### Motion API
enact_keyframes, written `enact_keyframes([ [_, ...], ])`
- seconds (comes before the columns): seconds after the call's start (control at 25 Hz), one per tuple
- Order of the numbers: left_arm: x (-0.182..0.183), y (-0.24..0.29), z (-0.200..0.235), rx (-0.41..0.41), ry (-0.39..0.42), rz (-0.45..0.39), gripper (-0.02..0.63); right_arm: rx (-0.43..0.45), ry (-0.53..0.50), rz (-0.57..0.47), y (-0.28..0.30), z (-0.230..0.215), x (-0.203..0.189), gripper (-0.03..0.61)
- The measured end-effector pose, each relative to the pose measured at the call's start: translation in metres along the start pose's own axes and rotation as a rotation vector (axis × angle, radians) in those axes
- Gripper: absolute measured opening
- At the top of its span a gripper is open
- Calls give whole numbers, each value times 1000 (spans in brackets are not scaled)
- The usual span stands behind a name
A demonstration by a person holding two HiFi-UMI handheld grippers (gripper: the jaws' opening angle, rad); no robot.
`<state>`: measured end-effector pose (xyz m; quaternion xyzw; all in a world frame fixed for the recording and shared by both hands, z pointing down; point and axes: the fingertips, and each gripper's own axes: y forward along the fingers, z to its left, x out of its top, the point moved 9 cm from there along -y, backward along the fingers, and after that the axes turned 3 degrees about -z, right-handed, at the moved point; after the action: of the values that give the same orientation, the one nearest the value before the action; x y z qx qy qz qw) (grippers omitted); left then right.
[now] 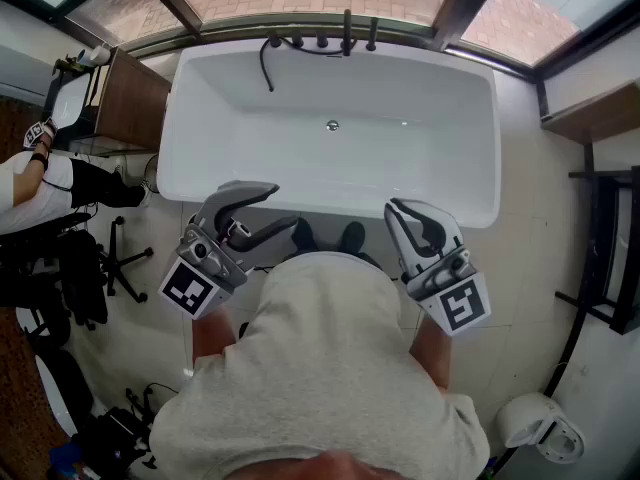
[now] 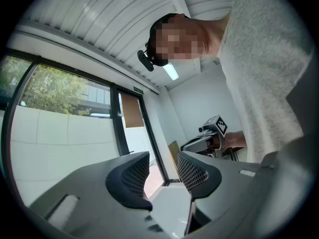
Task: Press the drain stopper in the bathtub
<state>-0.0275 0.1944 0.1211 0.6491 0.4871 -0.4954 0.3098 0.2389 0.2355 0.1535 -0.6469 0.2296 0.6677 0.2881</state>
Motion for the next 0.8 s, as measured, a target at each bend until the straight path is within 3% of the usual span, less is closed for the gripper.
enact_keyframes([
  [0.32,-11,21,-18,2,1,76,166,43,84,75,-11,-24,-35,35],
  [0.52,-39,3,0,53,-59,93,166,62,106,157,20,-25,-64,37],
  [0.68,-83,-18,28,132,-105,103,164,18,148,262,60,-31,-93,41],
  [0.8,-142,-36,56,254,-138,140,164,-34,166,366,97,-41,-120,47],
])
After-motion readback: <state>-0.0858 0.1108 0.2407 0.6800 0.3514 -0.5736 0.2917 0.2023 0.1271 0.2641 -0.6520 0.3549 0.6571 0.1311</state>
